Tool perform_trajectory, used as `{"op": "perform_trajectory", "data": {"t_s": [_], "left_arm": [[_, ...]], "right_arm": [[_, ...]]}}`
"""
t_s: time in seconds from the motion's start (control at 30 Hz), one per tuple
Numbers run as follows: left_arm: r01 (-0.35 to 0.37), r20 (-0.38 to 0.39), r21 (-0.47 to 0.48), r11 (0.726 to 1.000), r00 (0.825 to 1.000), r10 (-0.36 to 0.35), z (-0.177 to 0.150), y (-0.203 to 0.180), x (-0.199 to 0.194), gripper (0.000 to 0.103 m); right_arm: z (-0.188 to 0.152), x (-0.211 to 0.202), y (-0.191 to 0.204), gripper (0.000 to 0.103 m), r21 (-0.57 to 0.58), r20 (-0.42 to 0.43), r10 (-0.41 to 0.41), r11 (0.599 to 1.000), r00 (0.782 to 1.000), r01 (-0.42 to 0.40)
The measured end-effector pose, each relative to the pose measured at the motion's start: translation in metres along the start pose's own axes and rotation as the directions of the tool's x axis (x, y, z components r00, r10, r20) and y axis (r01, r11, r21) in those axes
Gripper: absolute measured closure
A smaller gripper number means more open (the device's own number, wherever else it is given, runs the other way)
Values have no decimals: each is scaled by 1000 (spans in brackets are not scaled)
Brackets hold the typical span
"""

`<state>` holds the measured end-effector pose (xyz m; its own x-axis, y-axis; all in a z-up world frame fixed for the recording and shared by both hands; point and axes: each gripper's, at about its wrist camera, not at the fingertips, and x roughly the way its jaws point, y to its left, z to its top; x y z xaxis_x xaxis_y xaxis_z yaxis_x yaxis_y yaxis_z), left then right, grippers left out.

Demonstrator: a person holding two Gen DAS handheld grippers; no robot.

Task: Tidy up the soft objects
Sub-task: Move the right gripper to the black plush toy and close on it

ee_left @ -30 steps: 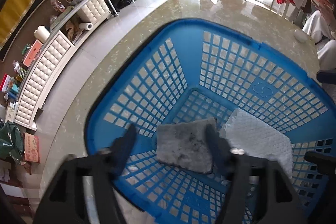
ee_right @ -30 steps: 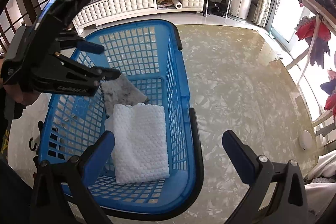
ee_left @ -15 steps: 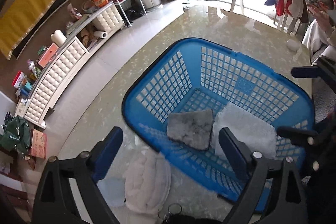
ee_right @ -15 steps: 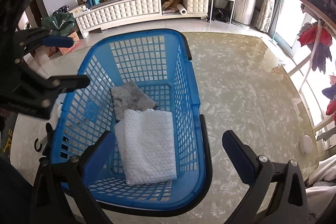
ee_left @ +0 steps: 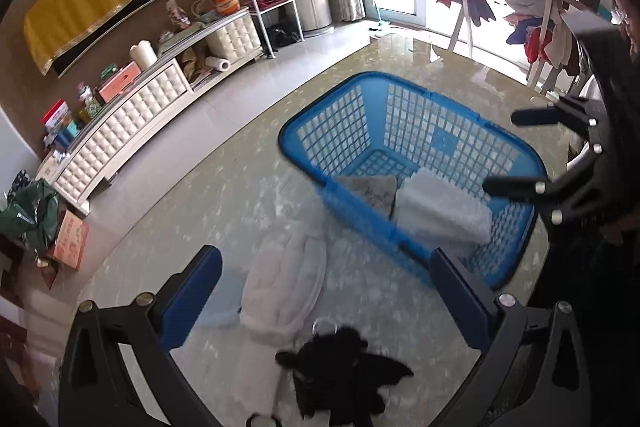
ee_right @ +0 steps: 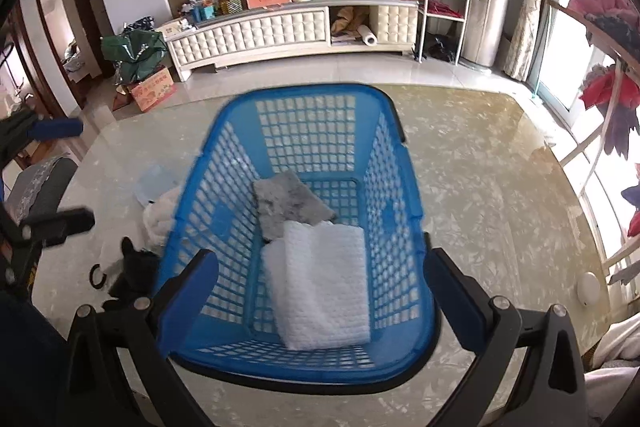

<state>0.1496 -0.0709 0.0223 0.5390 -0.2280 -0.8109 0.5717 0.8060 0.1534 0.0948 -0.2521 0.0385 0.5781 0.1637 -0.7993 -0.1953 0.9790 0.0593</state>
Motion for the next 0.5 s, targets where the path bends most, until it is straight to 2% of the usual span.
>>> {"op": "perform_trajectory", "data": {"t_s": [0.2, 0.5], "left_arm": [[4, 1, -35, 999, 1000, -4, -34, 11, -25, 0], [25, -14, -127, 992, 1000, -27, -84, 45, -50, 0]], "right_arm": [[2, -14, 29, 0, -17, 17, 53, 998, 998, -53], [-1, -19, 77, 0, -88, 2, 73, 993, 997, -73]]}}
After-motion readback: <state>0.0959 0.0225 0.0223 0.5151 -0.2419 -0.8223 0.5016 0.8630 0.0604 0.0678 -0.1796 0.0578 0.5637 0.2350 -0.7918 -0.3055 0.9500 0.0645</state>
